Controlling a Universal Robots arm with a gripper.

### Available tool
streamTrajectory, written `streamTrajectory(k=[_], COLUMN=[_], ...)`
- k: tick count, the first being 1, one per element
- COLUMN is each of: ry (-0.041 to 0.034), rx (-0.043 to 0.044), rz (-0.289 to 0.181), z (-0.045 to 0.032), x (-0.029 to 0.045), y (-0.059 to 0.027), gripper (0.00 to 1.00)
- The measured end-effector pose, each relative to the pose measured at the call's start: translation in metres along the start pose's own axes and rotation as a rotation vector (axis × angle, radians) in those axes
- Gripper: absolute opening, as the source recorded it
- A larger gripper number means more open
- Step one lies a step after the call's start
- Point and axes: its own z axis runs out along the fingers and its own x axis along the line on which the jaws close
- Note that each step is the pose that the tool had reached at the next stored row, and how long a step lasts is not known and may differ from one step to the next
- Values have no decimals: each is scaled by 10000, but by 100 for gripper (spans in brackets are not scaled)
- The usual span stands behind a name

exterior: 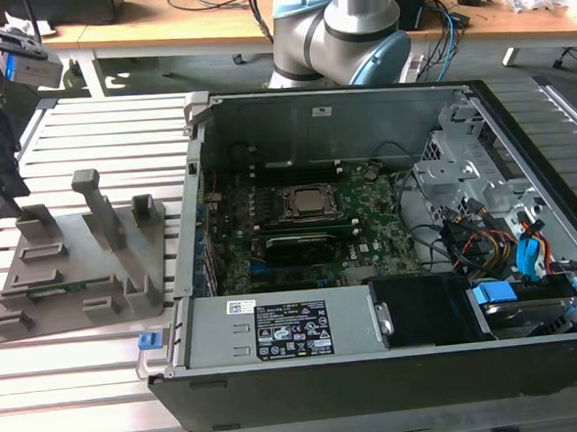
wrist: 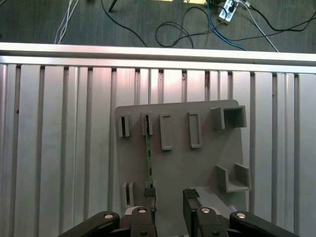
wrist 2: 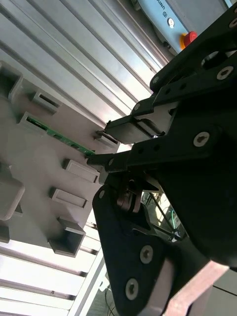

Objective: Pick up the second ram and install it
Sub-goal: 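Pick up the second ram and move it above second insertion slot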

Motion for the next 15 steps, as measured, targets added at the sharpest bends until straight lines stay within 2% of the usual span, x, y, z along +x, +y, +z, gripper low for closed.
streamTrajectory(k=[15], ry=[0], rx=[-1], rz=[0], z=[113], x=[3], y=[-5], gripper=[36])
